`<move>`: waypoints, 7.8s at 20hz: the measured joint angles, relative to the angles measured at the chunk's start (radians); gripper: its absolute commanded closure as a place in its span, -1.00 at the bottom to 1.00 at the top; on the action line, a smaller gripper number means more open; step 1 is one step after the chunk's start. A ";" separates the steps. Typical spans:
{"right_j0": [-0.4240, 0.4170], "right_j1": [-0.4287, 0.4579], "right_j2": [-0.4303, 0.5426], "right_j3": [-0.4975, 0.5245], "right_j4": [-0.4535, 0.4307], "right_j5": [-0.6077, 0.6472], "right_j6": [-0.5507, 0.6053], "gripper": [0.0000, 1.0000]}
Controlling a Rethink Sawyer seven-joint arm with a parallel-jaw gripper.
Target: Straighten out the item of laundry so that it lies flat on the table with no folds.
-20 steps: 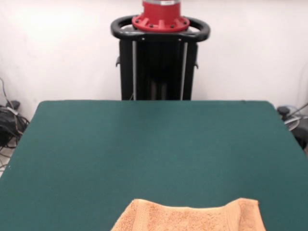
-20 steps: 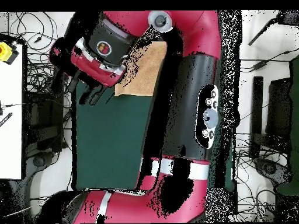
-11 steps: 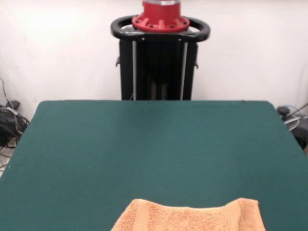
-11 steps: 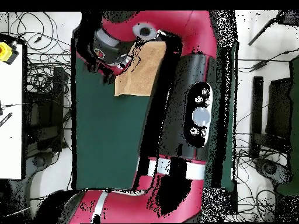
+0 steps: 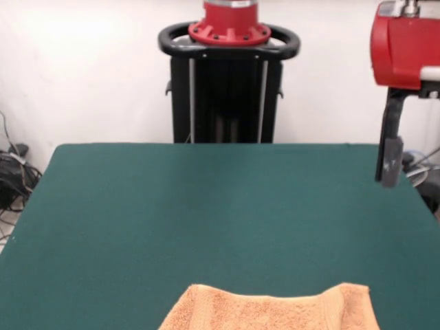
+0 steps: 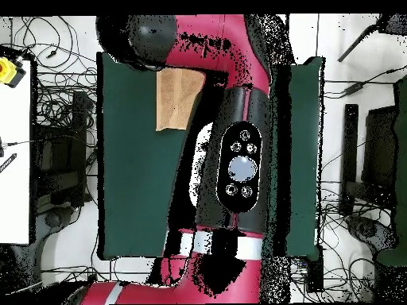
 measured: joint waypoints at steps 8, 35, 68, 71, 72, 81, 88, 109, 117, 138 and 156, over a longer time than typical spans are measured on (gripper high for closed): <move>-0.008 0.002 0.000 0.021 0.000 0.080 0.000 -1.00; -0.036 0.106 0.004 0.043 -0.007 0.080 0.000 -1.00; -0.030 0.178 0.004 0.046 -0.031 0.021 0.000 -1.00; -0.029 0.176 0.004 0.046 -0.032 -0.021 0.000 -1.00; -0.029 0.176 0.004 0.046 -0.033 -0.037 0.000 -1.00; -0.029 0.207 0.004 0.046 -0.038 -0.128 0.000 -1.00; -0.029 0.255 0.005 0.043 -0.042 -0.128 0.000 -1.00; -0.029 0.328 0.005 -0.028 -0.074 -0.127 0.000 -1.00; -0.033 0.362 0.027 -0.053 -0.076 -0.127 0.000 -1.00; -0.036 0.115 0.128 0.120 0.148 0.382 0.000 -1.00; -0.024 0.193 0.128 0.104 0.147 0.181 0.000 -1.00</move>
